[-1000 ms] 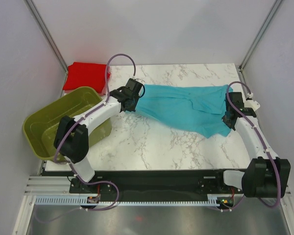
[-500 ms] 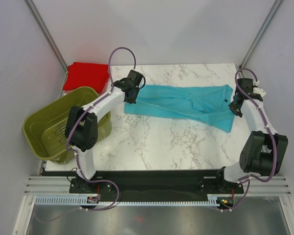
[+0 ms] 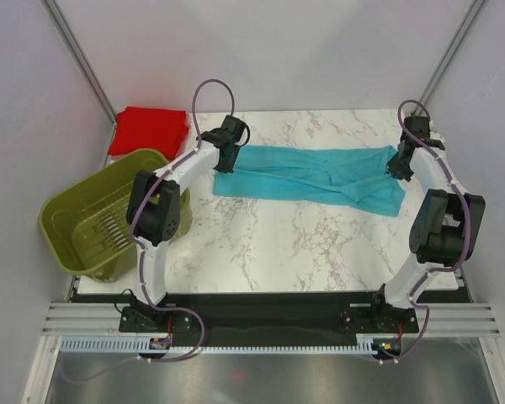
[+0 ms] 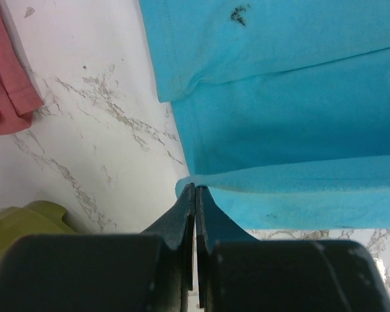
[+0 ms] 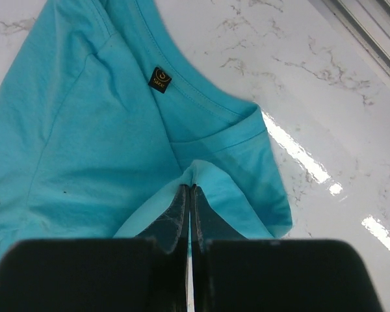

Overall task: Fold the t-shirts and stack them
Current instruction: Fold the tshirt

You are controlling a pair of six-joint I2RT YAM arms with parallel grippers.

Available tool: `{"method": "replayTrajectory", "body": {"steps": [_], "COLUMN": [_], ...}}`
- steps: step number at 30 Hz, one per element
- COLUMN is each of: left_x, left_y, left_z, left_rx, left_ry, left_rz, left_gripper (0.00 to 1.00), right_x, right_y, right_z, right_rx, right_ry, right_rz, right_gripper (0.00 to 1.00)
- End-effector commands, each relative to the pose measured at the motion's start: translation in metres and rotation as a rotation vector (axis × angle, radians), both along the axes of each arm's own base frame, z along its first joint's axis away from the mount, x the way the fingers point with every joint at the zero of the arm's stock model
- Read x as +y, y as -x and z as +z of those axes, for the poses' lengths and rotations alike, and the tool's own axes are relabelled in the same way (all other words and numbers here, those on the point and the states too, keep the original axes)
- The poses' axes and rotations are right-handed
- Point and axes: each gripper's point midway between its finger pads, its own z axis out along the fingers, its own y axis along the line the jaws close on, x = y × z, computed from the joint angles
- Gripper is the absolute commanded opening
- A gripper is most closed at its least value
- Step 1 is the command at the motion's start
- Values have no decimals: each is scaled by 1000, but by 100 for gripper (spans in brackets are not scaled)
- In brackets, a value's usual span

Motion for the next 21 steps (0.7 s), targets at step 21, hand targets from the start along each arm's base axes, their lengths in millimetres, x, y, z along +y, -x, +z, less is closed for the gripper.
{"method": "replayTrajectory", "body": {"steps": [21], "left_x": [16], "left_y": [-21], "left_z": [-15], "left_rx": [62], "left_ry": [-39], "left_rz": [-11], "left_gripper": [2], "right_x": [4], "right_y": [-53], "right_z": [28], "right_rx": [-70], "right_ry": [99], "right_rz": [55], "right_gripper": [0]}}
